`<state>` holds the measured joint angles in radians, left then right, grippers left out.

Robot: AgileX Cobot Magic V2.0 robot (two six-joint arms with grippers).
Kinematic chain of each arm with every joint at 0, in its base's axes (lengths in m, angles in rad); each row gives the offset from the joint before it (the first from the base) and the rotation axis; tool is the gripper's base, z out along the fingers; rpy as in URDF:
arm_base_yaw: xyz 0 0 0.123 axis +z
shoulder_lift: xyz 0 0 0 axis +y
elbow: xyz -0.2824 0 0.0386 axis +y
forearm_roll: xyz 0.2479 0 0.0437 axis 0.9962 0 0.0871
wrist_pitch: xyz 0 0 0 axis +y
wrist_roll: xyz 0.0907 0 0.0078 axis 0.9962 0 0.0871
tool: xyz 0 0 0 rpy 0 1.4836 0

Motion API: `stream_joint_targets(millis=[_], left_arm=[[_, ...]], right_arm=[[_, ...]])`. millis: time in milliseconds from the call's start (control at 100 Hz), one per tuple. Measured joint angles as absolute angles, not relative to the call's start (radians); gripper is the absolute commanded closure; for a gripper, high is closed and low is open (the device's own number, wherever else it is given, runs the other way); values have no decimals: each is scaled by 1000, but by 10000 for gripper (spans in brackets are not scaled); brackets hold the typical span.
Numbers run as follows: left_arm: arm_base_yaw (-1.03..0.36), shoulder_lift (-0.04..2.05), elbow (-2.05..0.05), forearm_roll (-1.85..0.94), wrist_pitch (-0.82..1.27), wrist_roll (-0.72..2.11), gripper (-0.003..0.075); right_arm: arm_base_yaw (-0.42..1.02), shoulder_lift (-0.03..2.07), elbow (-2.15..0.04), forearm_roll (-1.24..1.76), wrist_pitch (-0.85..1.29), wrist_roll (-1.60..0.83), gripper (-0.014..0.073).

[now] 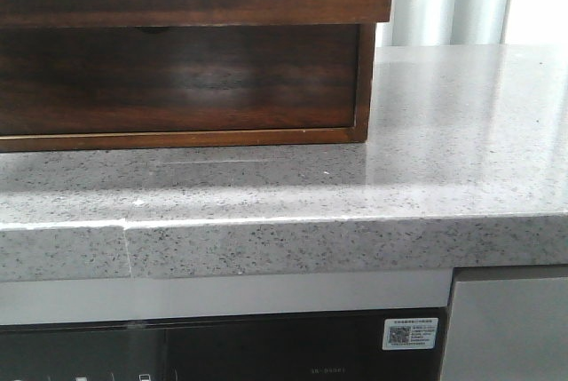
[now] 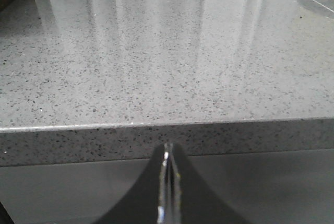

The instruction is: Put scissors in drawer with both arms

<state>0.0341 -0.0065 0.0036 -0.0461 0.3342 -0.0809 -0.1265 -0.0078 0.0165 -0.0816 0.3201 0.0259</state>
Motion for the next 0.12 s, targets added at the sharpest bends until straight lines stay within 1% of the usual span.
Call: stream_joint_targets(millis=[120], left_arm=[[34, -7, 4, -46, 334, -81, 717]], right_arm=[[-127, -8, 16, -82, 320, 26, 699]])
